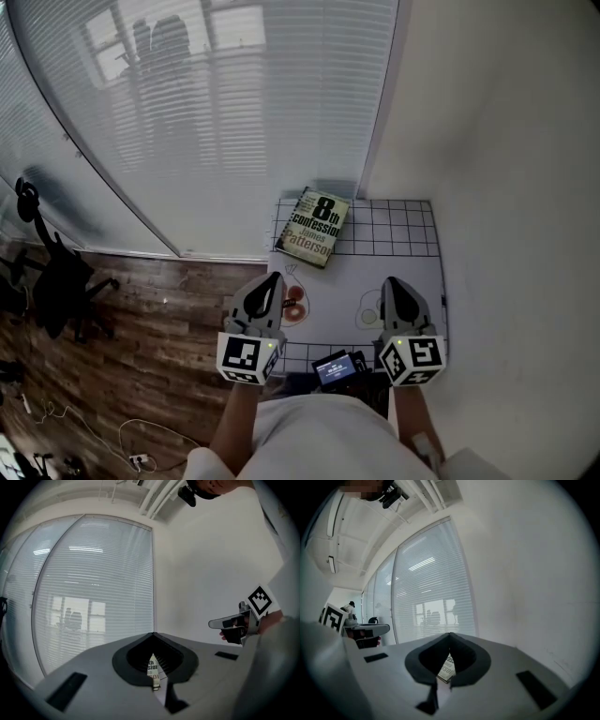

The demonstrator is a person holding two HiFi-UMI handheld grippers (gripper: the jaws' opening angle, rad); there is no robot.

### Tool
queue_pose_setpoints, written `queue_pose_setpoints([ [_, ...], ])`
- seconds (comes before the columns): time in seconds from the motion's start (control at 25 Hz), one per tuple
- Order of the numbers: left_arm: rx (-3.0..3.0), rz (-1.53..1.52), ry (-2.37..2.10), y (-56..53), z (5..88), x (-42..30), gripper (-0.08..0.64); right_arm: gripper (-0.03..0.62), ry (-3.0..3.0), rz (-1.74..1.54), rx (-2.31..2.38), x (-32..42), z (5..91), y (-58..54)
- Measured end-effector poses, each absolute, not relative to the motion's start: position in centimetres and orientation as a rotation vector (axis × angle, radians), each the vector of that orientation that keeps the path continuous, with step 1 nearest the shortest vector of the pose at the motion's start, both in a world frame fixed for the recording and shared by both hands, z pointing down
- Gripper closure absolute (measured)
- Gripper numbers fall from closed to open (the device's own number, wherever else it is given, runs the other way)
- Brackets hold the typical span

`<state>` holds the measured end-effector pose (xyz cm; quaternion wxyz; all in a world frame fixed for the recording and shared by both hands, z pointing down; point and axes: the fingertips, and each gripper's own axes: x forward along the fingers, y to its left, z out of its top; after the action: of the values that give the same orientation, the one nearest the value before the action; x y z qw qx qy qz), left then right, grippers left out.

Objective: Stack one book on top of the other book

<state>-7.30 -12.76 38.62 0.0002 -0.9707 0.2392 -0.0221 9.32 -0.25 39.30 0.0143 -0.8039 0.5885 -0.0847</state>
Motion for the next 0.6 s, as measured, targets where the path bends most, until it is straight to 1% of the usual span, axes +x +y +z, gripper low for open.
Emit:
queue_pose_setpoints([
  [0.6, -3.069, -0.098, 0.72, -12.97, 39.38, -6.54, 0.552, 0.584, 1.813, -0.298, -2.495, 9.49, 39.68, -0.5],
])
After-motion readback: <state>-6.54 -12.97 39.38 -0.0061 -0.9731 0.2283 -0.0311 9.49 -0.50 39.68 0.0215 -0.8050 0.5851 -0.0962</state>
